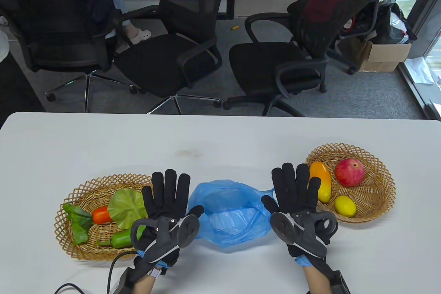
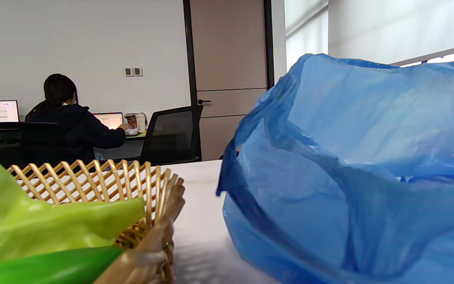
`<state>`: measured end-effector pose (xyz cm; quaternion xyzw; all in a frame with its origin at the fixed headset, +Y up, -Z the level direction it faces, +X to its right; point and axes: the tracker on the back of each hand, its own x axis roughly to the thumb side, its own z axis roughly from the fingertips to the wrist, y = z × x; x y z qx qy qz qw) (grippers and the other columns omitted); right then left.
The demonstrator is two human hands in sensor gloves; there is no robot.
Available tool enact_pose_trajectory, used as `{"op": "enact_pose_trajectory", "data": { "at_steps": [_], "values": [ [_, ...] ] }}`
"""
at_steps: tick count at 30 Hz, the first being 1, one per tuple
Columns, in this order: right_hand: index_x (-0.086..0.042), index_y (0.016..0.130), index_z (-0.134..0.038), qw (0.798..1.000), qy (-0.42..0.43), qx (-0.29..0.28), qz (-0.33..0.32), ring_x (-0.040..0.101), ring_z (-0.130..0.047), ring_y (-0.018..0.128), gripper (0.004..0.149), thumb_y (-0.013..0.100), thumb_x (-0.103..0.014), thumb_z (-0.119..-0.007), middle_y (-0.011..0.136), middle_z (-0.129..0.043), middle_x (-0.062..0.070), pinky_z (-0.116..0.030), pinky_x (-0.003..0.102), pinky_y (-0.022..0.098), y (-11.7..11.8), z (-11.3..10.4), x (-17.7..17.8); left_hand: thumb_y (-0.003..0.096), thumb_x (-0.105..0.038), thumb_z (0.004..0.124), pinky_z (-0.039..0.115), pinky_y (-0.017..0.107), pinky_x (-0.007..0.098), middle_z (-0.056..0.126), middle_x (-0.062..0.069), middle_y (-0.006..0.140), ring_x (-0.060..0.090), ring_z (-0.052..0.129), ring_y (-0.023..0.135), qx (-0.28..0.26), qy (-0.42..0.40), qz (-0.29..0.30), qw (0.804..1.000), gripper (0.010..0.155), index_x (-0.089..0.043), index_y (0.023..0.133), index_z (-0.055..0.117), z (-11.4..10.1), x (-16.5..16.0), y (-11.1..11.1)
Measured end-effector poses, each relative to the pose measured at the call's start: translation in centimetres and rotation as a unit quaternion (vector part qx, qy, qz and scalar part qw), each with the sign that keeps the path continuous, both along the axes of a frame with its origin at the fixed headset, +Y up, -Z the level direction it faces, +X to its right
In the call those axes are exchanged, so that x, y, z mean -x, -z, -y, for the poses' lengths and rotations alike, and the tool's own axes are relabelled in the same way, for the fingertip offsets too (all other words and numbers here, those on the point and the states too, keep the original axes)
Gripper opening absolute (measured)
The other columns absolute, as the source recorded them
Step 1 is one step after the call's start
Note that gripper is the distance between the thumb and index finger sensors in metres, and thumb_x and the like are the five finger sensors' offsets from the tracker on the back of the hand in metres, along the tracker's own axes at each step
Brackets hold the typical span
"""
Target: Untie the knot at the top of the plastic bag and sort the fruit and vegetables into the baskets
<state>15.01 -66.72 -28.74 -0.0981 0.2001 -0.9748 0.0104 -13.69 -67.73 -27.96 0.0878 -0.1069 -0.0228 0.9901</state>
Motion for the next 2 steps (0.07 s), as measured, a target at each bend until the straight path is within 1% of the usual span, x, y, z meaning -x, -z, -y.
{"op": "enact_pose_trajectory", "data": {
  "at_steps": [2],
  "values": [
    [-0.012,0.115,-0.017,1.000,0.001,0.003,0.003,0.048,0.000,0.101,0.070,0.061,-0.049,-0.044,0.120,-0.011,0.020,-0.011,0.068,0.068,-0.02,0.04,-0.16,0.0578,-0.059,0.042,0.019,0.075,0.075,0.006,0.027,0.123,0.057,0.004,0.109,0.001,-0.001,0.001,1.000,0.086,-0.012,0.120,0.006,0.03,-0.04,0.00]
  ]
}}
